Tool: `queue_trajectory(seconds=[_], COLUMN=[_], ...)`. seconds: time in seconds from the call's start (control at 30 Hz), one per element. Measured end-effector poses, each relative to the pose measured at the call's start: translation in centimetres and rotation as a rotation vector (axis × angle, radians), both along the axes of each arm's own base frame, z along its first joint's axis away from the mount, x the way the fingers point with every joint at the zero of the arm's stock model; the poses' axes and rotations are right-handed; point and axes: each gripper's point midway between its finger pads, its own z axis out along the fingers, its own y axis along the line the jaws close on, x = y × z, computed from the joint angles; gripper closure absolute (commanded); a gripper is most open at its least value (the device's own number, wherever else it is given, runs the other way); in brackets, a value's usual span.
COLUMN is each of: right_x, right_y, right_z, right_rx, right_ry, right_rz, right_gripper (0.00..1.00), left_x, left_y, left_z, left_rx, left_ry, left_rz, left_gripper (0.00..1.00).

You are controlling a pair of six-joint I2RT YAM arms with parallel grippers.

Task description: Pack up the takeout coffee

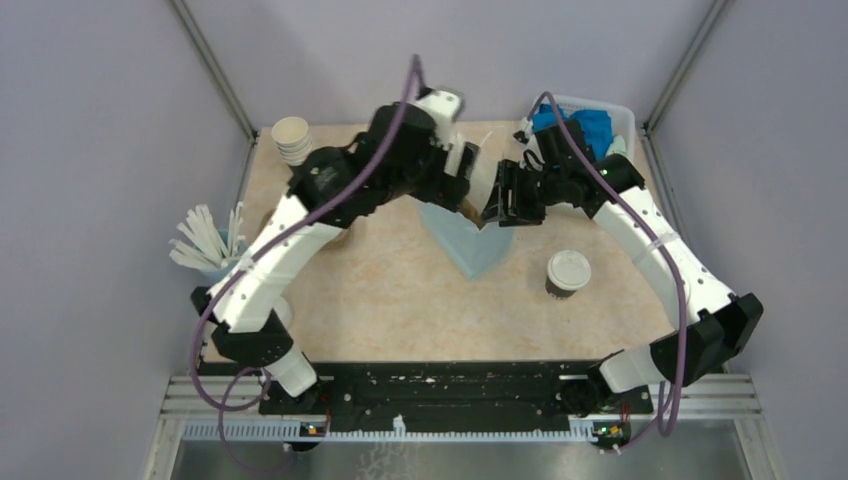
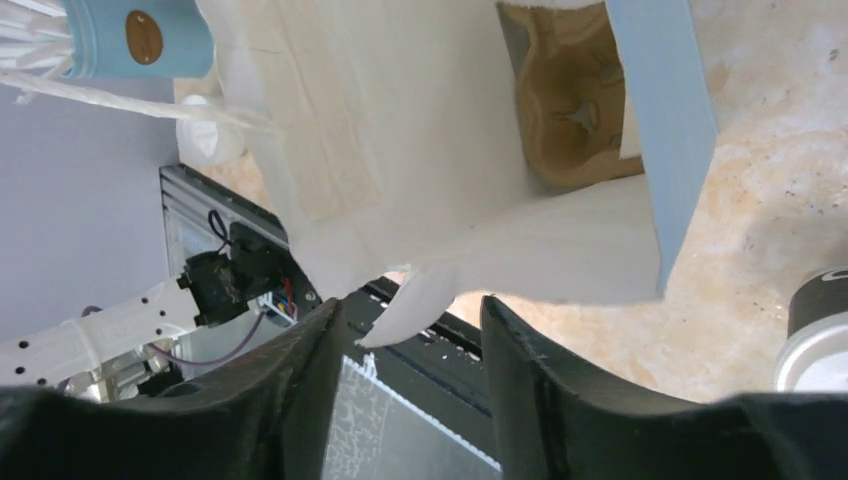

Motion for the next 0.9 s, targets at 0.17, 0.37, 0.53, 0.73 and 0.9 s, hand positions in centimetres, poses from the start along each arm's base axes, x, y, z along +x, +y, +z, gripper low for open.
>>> queue_trajectory(seconds=[0.17, 0.37, 0.53, 0.73, 0.9], right_x=[-0.9, 0.7, 3.2, 9.3, 13.5], right_y=[-1.3, -3.3, -4.2, -2.4, -1.2], right_z=[1.8, 5.7, 7.2, 5.9, 4.3], right_rx=[-0.029, -0.113, -0.182, -0.232, -0.284], right_ry=[-0.054, -0.237, -0.344, -0.391, -0.404], right_rz=[0.005, -0.028, -0.058, -0.084, -0.092], right_gripper=[0.15, 0.01, 0.02, 0.21, 0.66], left_x=[0.6, 1.7, 2.7, 3.9, 5.8], left_y=[7.4, 8.9, 6.0, 5.2, 6.3], left_z=[0.4, -2.9, -4.6, -5.1, -6.0], left_rx=[-0.195, -0.277, -0.316, -0.325, -0.283], left_ry=[0.15, 0.332, 0.413, 0.409, 0.376], left_rz=[0.248, 0.368, 0.31, 0.306, 0.356], left_gripper=[0.02, 0.02, 0.04, 0.29, 0.8])
